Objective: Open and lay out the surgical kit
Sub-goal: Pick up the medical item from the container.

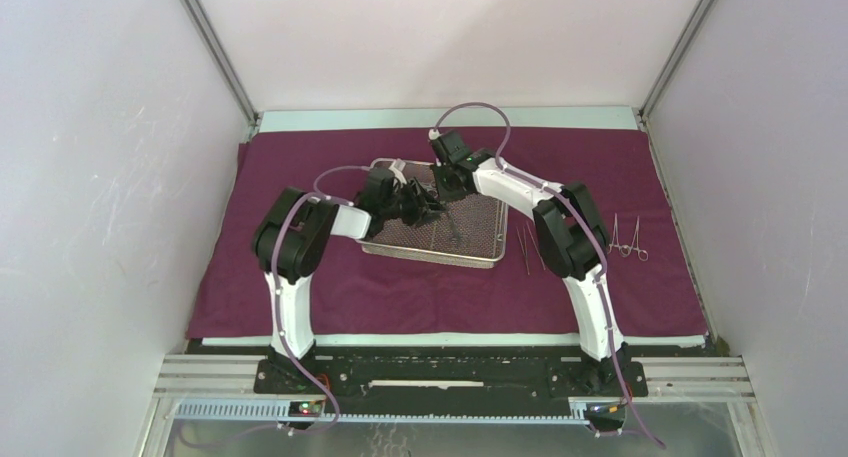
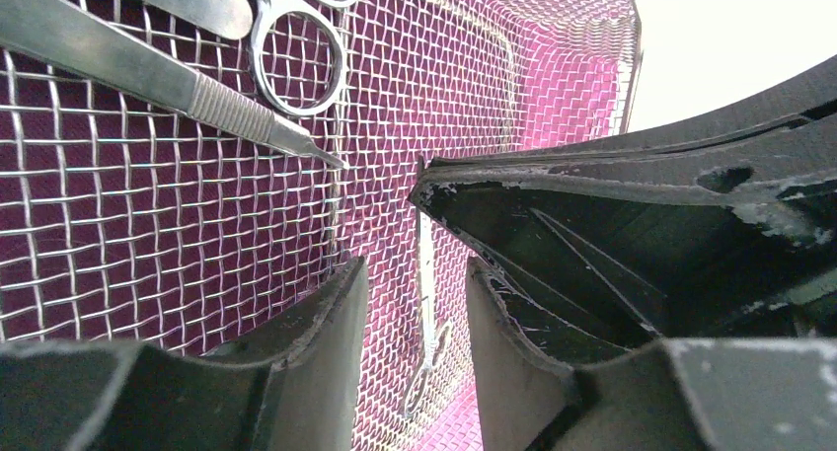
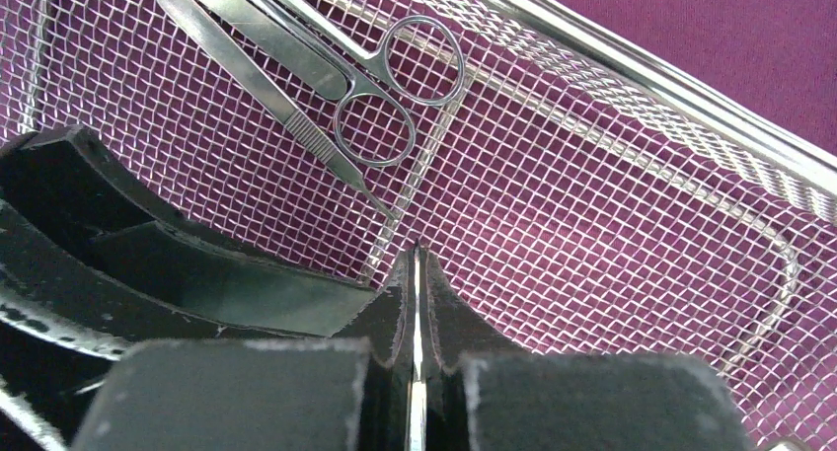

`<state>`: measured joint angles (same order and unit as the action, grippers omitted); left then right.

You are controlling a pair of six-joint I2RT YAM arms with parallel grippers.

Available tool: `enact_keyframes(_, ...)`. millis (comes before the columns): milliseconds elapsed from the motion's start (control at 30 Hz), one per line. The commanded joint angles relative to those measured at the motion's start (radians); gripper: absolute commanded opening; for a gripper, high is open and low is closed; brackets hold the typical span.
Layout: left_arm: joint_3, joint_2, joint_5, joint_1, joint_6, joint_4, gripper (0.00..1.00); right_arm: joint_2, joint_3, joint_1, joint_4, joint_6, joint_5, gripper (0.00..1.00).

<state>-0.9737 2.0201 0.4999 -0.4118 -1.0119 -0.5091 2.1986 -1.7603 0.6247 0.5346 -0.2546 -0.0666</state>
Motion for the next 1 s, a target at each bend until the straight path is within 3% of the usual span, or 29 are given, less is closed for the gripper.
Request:
enact_keyframes(0,-0.050,0.005,-0.024,-0.017,0.027,-0.011,0.46,-0.065,0.003,0.010,-0.012,-0.021,0.005,0.00)
enact_keyframes(733,-0.083,0.069,-0.046,-0.051,-0.003,-0.075,0.45,-0.103,0.053,0.010,-0.028,-0.043,0.042,0.00)
enact_keyframes(967,-0.069,0.089,-0.050,-0.064,-0.049,-0.162,0.44,-0.119,0.078,0.007,-0.042,-0.060,0.081,0.00)
